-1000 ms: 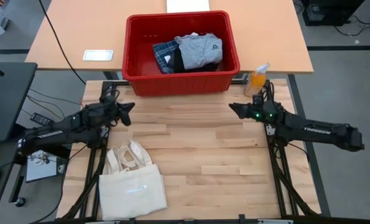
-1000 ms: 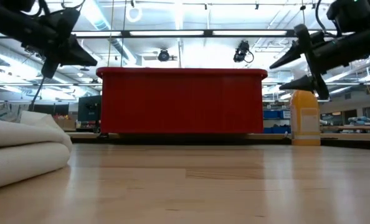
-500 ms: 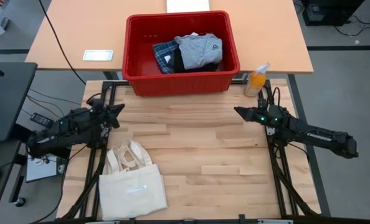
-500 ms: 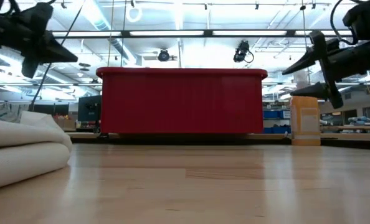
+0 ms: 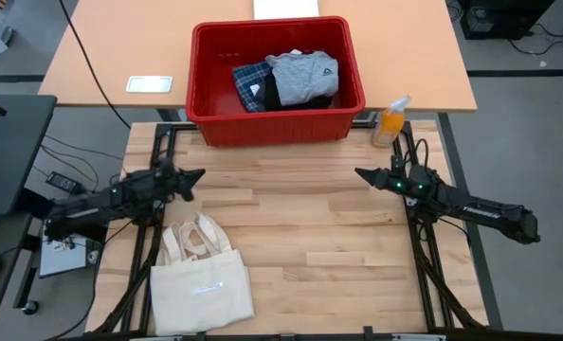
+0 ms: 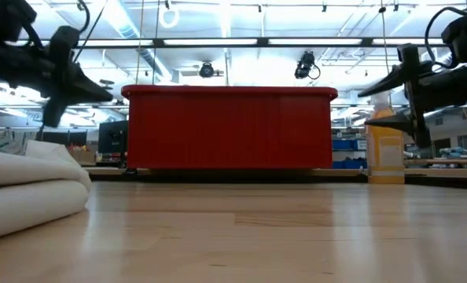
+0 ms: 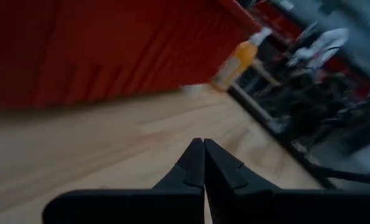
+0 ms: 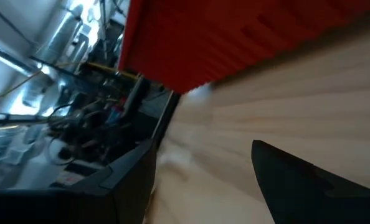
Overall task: Fold laundry
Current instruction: Return to Home Position
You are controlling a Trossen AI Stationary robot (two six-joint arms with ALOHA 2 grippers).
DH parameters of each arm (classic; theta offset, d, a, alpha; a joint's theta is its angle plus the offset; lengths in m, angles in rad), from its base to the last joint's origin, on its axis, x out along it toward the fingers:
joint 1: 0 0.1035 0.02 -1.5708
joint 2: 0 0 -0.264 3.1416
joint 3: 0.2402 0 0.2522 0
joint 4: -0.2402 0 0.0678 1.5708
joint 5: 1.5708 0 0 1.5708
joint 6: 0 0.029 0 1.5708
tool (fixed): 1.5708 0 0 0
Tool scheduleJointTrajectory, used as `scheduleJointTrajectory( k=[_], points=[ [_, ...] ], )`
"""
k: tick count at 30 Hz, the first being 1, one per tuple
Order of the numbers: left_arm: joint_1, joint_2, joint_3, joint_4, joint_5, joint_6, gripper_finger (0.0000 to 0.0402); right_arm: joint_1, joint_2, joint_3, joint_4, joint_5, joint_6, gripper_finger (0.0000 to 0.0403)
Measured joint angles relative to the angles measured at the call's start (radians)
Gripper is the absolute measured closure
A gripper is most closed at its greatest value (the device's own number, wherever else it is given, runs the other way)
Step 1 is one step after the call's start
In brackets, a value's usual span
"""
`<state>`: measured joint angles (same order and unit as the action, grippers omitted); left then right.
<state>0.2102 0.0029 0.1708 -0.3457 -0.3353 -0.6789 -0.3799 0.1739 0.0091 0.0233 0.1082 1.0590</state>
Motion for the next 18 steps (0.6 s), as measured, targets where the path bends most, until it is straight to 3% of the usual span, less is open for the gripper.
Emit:
scheduleJointTrajectory(
  k=[5,12,15,18],
  points=[
    [-0.027,0.026,-0.086,0.134,0.052,-0.086,0.0398,0.000,0.003,-0.003,0.003,-0.079,0.064,0.0133],
    [-0.040,0.051,-0.091,0.156,0.000,-0.111,0.0398,0.000,0.004,-0.003,0.010,-0.165,0.057,0.0133],
    [-0.040,0.050,-0.091,0.156,-0.001,-0.001,0.0397,0.000,0.008,-0.003,0.002,-0.173,-0.069,0.0133],
    [-0.040,0.049,-0.091,0.156,0.000,0.124,0.0397,0.000,0.021,-0.003,0.001,-0.172,-0.511,0.0133]
  ],
)
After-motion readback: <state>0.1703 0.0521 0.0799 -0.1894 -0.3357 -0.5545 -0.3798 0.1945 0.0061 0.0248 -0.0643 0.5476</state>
